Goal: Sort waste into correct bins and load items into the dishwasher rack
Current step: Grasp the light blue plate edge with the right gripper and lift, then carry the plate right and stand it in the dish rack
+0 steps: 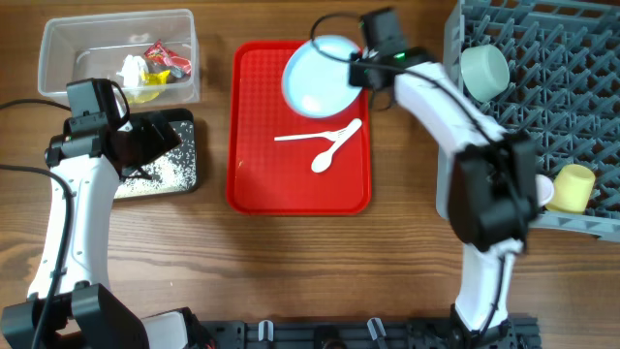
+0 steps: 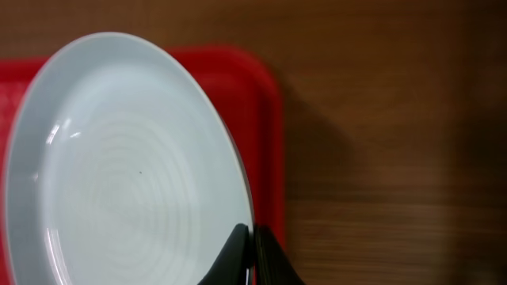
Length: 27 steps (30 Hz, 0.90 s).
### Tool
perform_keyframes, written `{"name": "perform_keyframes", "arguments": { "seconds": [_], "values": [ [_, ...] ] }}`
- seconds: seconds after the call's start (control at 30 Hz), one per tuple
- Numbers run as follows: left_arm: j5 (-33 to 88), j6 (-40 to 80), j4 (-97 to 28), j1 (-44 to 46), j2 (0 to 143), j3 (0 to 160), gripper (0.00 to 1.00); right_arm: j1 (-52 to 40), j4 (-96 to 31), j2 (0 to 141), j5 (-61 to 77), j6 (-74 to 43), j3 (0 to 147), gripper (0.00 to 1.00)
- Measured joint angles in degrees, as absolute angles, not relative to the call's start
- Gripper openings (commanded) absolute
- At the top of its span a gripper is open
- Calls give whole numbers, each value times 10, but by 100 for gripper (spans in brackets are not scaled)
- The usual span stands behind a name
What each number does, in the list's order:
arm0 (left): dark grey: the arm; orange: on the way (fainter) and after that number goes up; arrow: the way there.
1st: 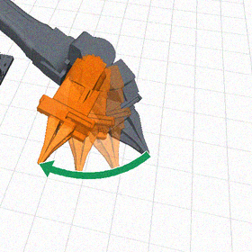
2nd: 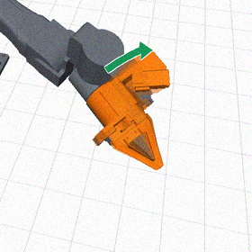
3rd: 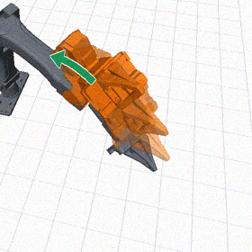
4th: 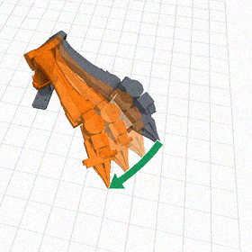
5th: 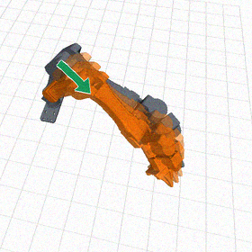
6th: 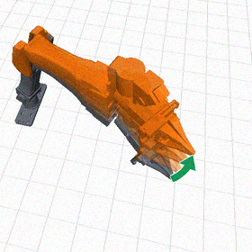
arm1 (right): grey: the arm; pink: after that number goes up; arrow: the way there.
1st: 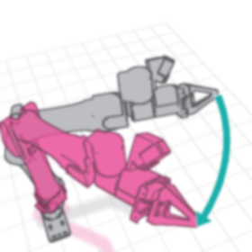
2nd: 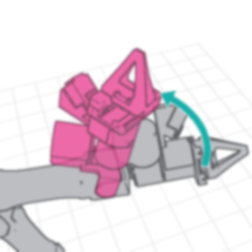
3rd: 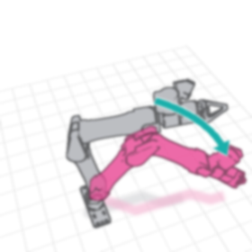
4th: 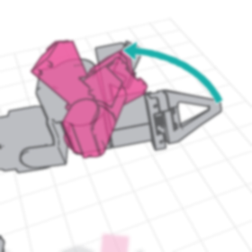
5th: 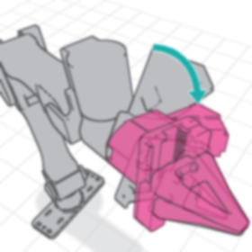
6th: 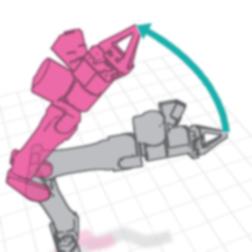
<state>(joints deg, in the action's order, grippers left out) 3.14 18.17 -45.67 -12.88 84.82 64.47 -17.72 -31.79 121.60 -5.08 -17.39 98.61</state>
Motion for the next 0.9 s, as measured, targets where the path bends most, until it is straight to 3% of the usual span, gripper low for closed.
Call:
{"name": "perform_keyframes", "arguments": {
  "seconds": [0.27,0.47,0.9],
  "values": [
    [32,182,-457,-129,848,645,100,-137,-352,1029,-245,-27,987,4],
    [31,182,-457,-129,848,645,100,-97,-359,1010,-470,94,987,4],
    [32,182,-457,-129,848,645,100,46,-362,1010,-538,117,987,4]
  ]
}}
